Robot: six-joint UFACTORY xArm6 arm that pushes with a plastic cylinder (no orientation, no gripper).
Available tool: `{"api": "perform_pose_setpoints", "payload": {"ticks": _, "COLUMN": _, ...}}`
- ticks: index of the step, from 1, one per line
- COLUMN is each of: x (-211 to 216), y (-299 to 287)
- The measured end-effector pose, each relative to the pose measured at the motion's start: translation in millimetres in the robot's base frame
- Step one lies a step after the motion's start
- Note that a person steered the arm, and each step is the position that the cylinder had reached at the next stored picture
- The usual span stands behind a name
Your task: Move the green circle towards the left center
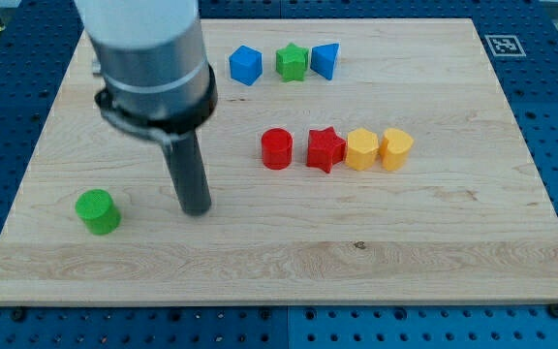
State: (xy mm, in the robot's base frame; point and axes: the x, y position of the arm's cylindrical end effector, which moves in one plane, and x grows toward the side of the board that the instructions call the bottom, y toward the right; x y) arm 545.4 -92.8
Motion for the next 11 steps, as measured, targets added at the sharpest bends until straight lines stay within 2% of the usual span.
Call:
{"api": "perform_pose_setpoints", "payload": {"ticks": 1, "x": 62, "y": -27}}
{"api": "perform_pose_setpoints", "payload": {"ticks": 2, "x": 63, "y": -80}}
{"api": "perform_pose_setpoints", "payload": {"ticks": 3, "x": 33, "y": -119}}
{"api": "perform_pose_setpoints", "payload": {"ticks": 4, "x": 8, "y": -119}}
{"api": "perform_pose_setpoints", "payload": {"ticks": 6, "x": -13, "y": -97}}
{"api": "perform_pose_setpoints", "payload": {"ticks": 8, "x": -62, "y": -50}}
{"api": "perform_pose_setpoints", "payload": {"ticks": 9, "x": -93, "y": -54}}
{"api": "perform_pose_setpoints", "payload": {"ticks": 11, "x": -105, "y": -107}}
